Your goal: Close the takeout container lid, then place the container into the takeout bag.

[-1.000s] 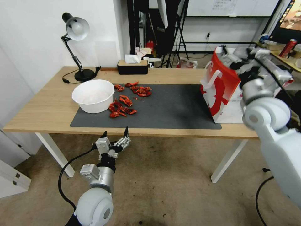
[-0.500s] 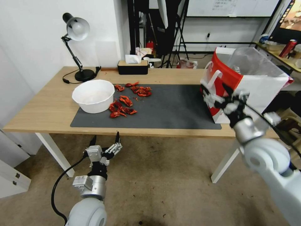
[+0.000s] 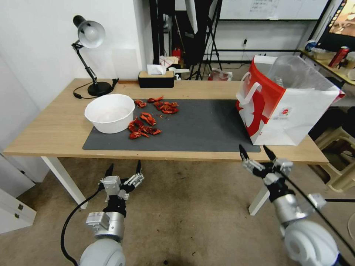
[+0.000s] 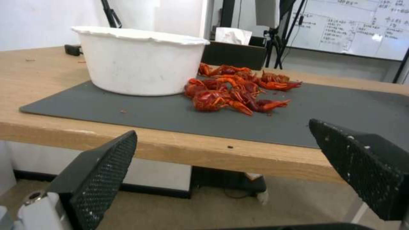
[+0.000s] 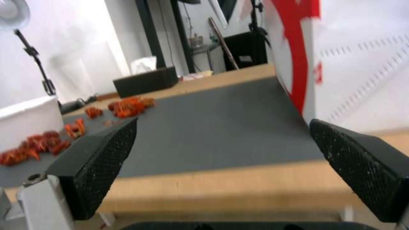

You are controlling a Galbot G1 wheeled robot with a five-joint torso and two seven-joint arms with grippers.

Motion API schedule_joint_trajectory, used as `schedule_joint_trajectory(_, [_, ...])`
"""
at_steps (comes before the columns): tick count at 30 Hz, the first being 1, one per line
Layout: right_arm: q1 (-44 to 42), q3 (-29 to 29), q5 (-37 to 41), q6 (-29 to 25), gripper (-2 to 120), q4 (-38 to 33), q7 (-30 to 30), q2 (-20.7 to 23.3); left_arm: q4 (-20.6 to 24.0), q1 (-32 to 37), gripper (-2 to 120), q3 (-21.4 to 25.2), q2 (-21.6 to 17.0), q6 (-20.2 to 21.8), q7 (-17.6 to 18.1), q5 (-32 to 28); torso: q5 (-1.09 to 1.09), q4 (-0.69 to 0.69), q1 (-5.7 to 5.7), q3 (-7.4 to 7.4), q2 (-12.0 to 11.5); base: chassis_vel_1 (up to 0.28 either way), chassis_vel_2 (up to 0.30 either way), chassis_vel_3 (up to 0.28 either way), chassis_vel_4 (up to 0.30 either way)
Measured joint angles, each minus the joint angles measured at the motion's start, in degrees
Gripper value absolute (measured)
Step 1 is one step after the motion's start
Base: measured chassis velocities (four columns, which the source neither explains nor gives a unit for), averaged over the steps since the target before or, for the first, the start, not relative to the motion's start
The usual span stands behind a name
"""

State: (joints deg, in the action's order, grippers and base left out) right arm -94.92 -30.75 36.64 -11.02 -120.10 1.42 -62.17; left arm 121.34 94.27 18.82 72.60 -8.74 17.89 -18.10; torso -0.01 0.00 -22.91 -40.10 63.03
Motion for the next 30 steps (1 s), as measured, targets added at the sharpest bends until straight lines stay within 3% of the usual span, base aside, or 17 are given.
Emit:
schedule_joint_trajectory(7, [-3.0, 0.9, -2.6, -2.8, 100, 1.9, -0.4, -2.7, -0.7, 0.2, 100, -0.3, 0.5, -1.0, -0.4, 0.9, 0.0, 0.0, 0.0, 0.0, 0.0, 0.0, 0.0, 0.0, 0.0])
schedule_joint_trajectory(30, [-2.8, 1.3, -3.1, -3.4, 100, 2.8, 0.5, -3.1, -1.2, -0.2, 100, -0.5, 0.5, -0.5, -0.5, 0.6, 0.01, 0.0, -0.01, -0.01, 0.0, 0.0, 0.0, 0.0, 0.0])
